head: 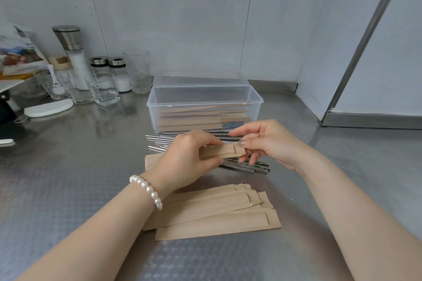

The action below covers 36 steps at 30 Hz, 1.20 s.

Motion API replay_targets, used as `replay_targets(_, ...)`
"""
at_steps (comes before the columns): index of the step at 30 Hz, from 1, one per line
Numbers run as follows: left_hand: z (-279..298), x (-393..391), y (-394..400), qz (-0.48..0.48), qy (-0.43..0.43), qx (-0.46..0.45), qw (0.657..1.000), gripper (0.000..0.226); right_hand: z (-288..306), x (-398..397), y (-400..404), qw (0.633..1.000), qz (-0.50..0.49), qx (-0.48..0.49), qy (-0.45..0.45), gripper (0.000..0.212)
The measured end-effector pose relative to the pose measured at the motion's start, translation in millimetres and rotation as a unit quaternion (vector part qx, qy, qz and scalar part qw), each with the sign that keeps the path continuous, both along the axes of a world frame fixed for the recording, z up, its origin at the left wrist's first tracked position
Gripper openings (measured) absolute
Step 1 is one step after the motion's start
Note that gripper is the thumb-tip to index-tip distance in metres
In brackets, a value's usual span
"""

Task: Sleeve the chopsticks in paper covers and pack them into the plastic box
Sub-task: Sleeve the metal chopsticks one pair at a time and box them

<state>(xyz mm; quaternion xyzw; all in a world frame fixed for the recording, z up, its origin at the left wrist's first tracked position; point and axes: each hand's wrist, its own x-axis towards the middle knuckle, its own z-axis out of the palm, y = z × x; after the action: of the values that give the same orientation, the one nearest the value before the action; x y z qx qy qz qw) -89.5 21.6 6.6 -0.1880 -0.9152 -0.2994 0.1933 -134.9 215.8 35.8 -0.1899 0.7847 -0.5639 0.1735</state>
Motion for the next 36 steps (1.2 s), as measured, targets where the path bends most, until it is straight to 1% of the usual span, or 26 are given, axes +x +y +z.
replay_targets(3,-0.7,-1.6,-1.8,-0.006,0.006,0.016,1.000,0.029,-0.5,-0.6,0.5,1.000,-0.001,-0.022,-0.005,0.032)
replay_targets(5,-0.3,-1.2,-1.2,-0.015,0.010,0.022,1.000,0.031,-0.9,-0.6,0.0,1.000,-0.002,-0.023,-0.002,0.033)
replay_targets(9,1.1,1.3,0.3,-0.034,0.020,0.020,0.999,0.033,-2.6,-2.0,-1.5,1.000,0.000,-0.020,0.005,0.025)
replay_targets(13,1.3,0.4,0.4,-0.024,0.019,0.022,0.999,0.033,-2.1,-3.6,1.5,1.000,-0.001,-0.014,0.009,0.015)
replay_targets(15,1.7,-0.7,-3.0,-0.007,0.013,0.033,0.999,0.032,-1.2,-9.4,7.3,0.998,-0.040,-0.051,0.019,0.011)
replay_targets(16,1.9,-1.4,-5.3,0.001,0.011,0.039,0.999,0.030,-3.2,-15.4,10.5,0.994,-0.078,-0.062,0.042,0.013)
replay_targets(17,2.2,-2.2,-7.4,0.010,0.012,0.043,0.999,0.028,-6.3,-21.6,13.3,0.988,-0.122,-0.048,0.081,0.016)
replay_targets(18,2.4,-2.8,-9.3,0.019,0.013,0.045,0.999,0.026,-12.2,-29.1,15.9,0.978,-0.163,-0.005,0.132,0.018)
replay_targets(19,2.7,-3.5,-10.4,0.030,0.012,0.045,0.998,0.025,-18.5,-36.7,17.2,0.964,-0.190,0.055,0.180,0.015)
replay_targets(20,2.8,-4.2,-11.3,0.041,0.008,0.043,0.998,0.024,-25.0,-43.0,17.2,0.949,-0.192,0.121,0.217,0.012)
replay_targets(22,2.3,-5.7,-12.1,0.058,-0.002,0.037,0.998,0.024,-36.6,-52.7,15.8,0.921,-0.166,0.235,0.263,0.019)
replay_targets(24,1.5,-6.7,-13.3,0.071,-0.013,0.032,0.997,0.024,-41.1,-55.1,12.8,0.906,-0.142,0.292,0.271,0.024)
replay_targets(27,1.7,-7.8,-16.1,0.086,-0.014,0.033,0.996,0.022,-43.1,-54.2,6.2,0.896,-0.115,0.335,0.266,0.029)
replay_targets(29,2.7,-7.7,-18.2,0.096,-0.013,0.037,0.995,0.021,-42.8,-53.5,3.8,0.894,-0.110,0.346,0.261,0.029)
replay_targets(33,4.0,-8.1,-20.8,0.109,-0.019,0.044,0.993,0.021,-39.9,-53.0,4.9,0.907,-0.143,0.298,0.261,0.016)
replay_targets(36,3.1,-8.5,-20.3,0.109,-0.031,0.038,0.993,0.021,-42.8,-55.8,7.2,0.920,-0.146,0.276,0.238,0.015)
